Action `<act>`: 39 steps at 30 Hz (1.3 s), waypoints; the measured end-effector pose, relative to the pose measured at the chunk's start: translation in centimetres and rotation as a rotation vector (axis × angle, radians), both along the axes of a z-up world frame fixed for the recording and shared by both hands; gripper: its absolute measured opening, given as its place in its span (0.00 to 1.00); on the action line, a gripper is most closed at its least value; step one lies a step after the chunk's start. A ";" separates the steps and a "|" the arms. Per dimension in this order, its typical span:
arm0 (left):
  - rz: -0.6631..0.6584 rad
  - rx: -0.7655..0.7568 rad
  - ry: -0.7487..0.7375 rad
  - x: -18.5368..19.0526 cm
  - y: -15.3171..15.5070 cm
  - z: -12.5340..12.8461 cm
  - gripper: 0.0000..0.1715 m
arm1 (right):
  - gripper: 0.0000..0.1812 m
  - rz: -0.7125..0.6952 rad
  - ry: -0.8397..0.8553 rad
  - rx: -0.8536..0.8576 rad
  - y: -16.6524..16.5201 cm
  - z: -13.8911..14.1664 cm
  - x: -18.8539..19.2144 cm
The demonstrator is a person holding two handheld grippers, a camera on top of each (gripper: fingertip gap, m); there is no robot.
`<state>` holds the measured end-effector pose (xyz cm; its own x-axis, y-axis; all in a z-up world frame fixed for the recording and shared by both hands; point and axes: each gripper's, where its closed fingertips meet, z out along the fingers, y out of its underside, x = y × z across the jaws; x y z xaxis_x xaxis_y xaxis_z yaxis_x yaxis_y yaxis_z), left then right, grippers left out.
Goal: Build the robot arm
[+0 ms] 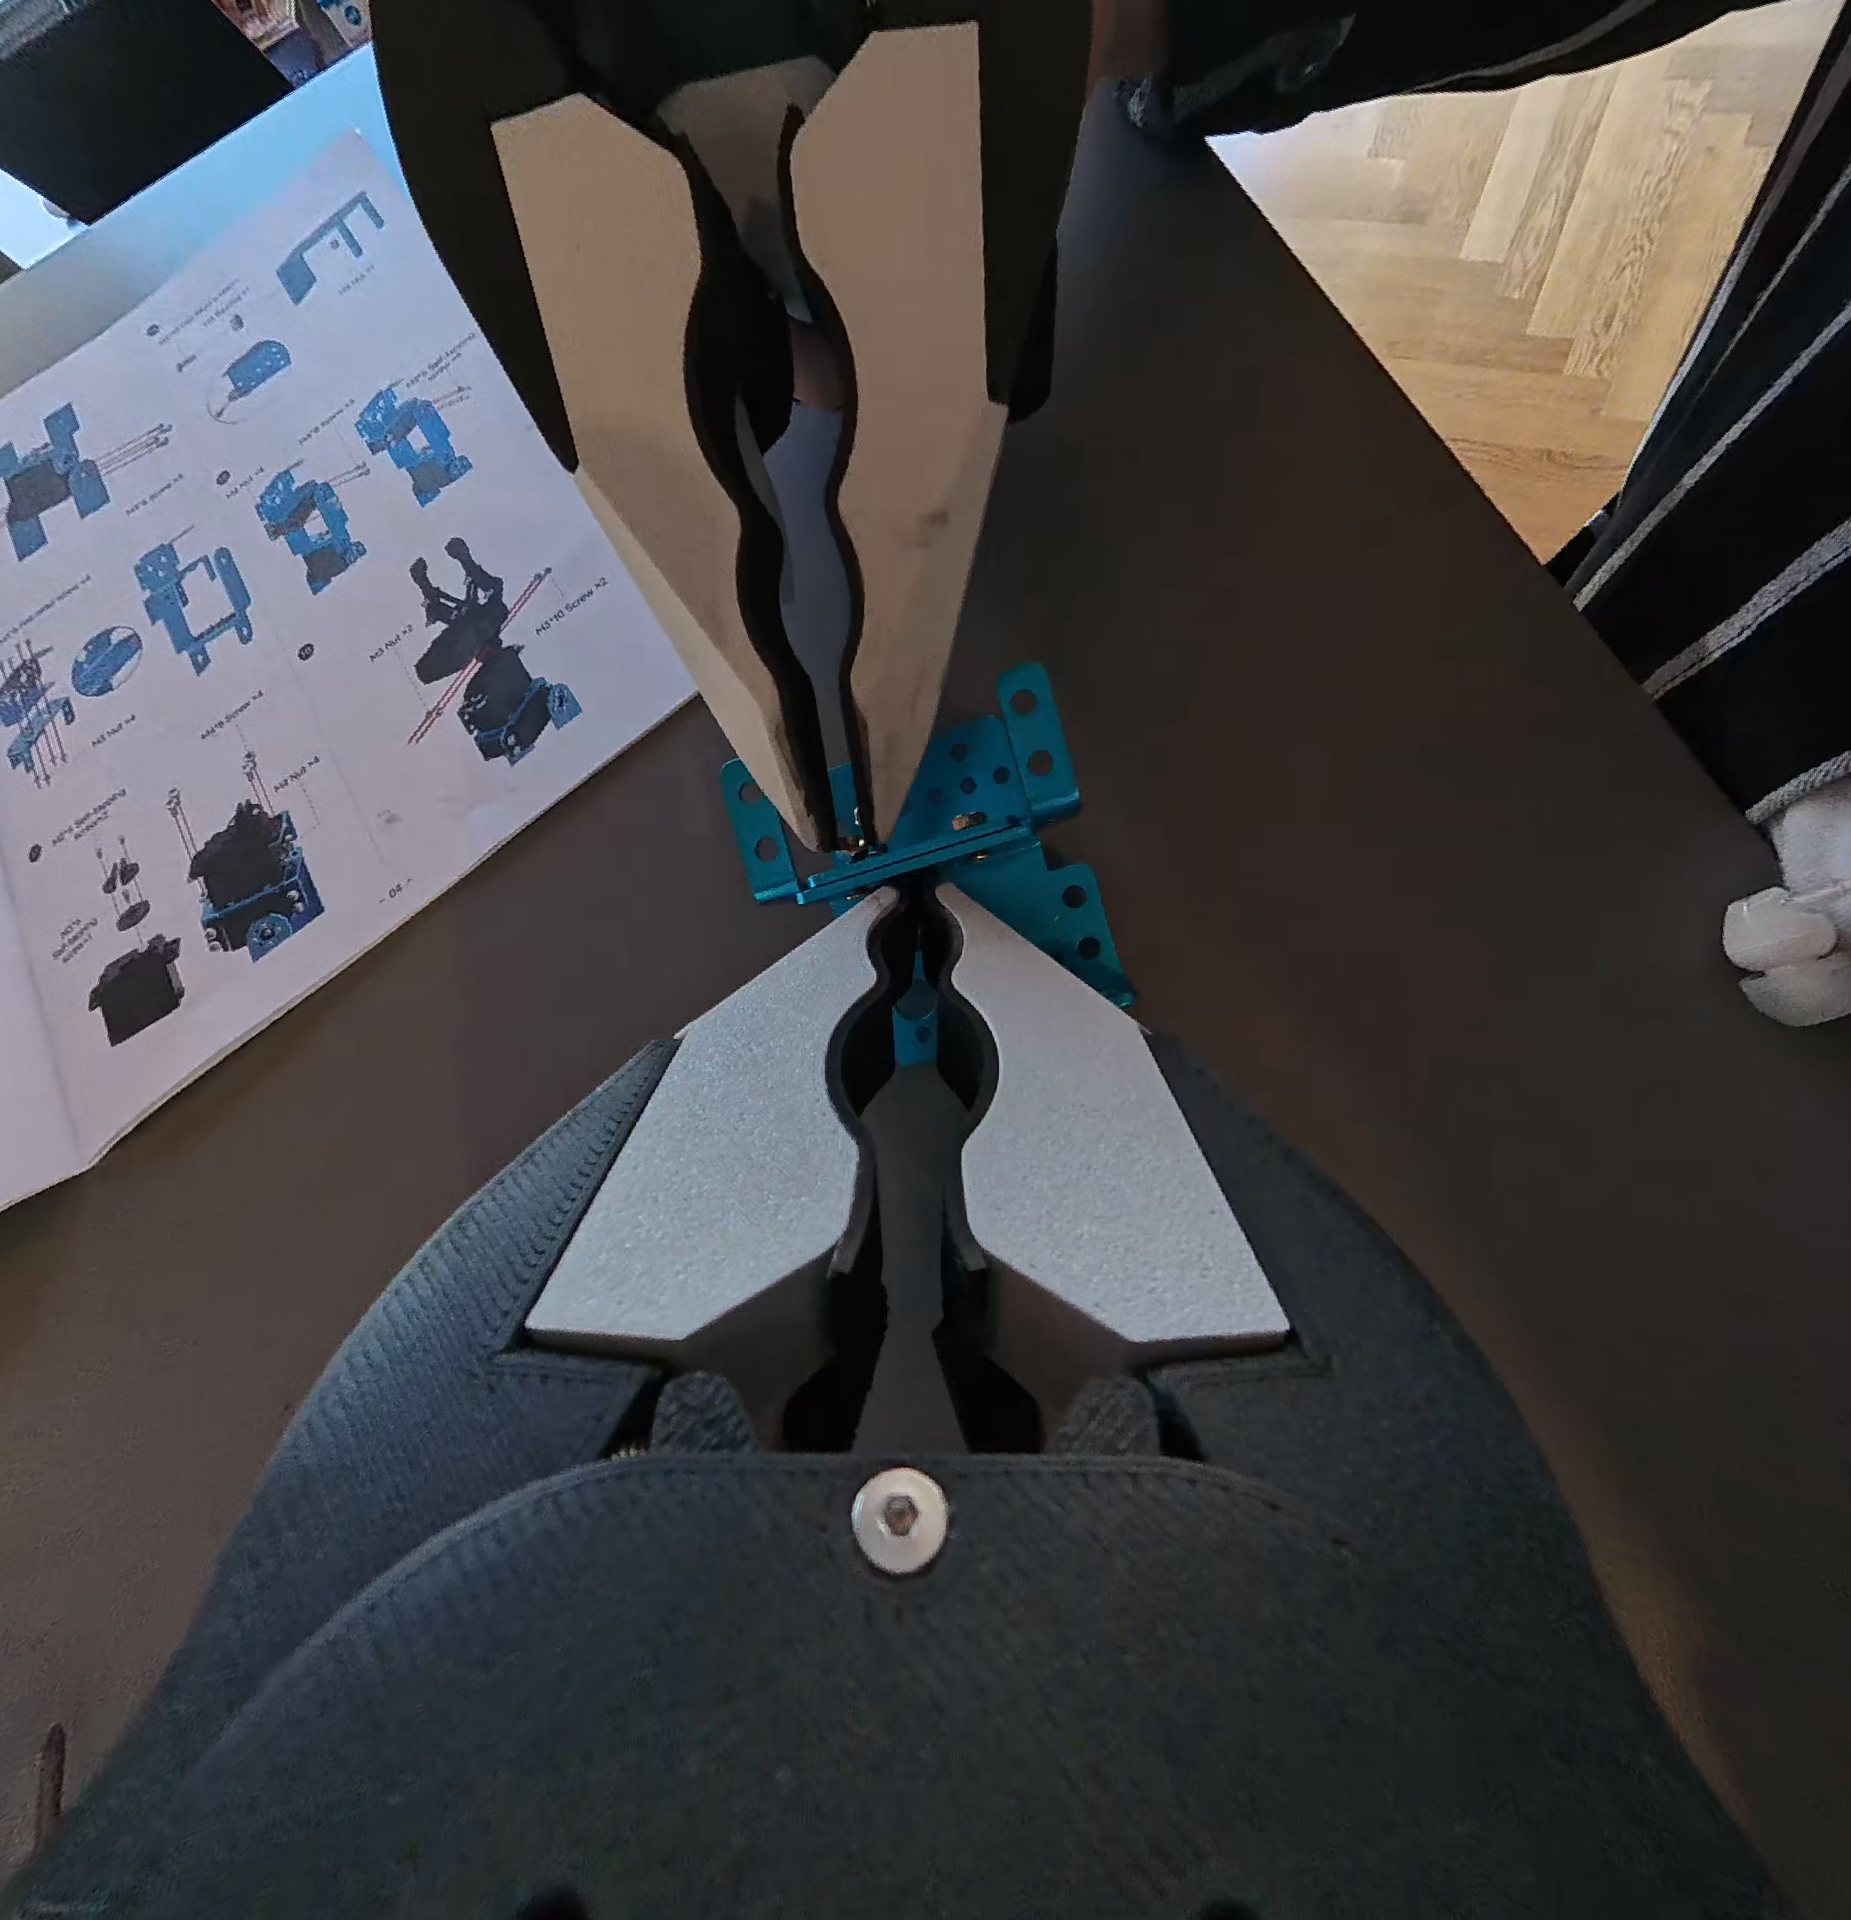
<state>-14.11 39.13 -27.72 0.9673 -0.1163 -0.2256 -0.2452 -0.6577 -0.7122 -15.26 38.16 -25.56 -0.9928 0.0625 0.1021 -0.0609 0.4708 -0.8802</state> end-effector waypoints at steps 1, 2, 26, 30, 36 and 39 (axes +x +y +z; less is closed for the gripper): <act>0.000 0.000 0.001 0.0 0.0 0.0 0.00 | 0.03 -0.001 0.008 0.003 0.0 0.0 0.0; 0.000 0.000 0.001 0.0 0.0 0.0 0.00 | 0.03 -0.003 0.018 0.009 0.0 0.0 0.0; 0.013 -0.016 0.025 -0.8 0.2 0.0 0.01 | 0.00 -0.036 0.136 0.039 0.4 -0.3 -0.8; 0.013 -0.015 0.026 -0.8 0.2 0.0 0.01 | 0.00 -0.039 0.147 0.040 0.4 -0.3 -0.8; 0.014 -0.013 0.026 -0.8 0.2 0.0 0.00 | 0.00 -0.041 0.151 0.034 0.4 -0.2 -0.9; 0.014 -0.012 0.023 -0.8 0.2 0.0 0.01 | 0.00 -0.044 0.158 0.026 0.4 -0.1 -0.9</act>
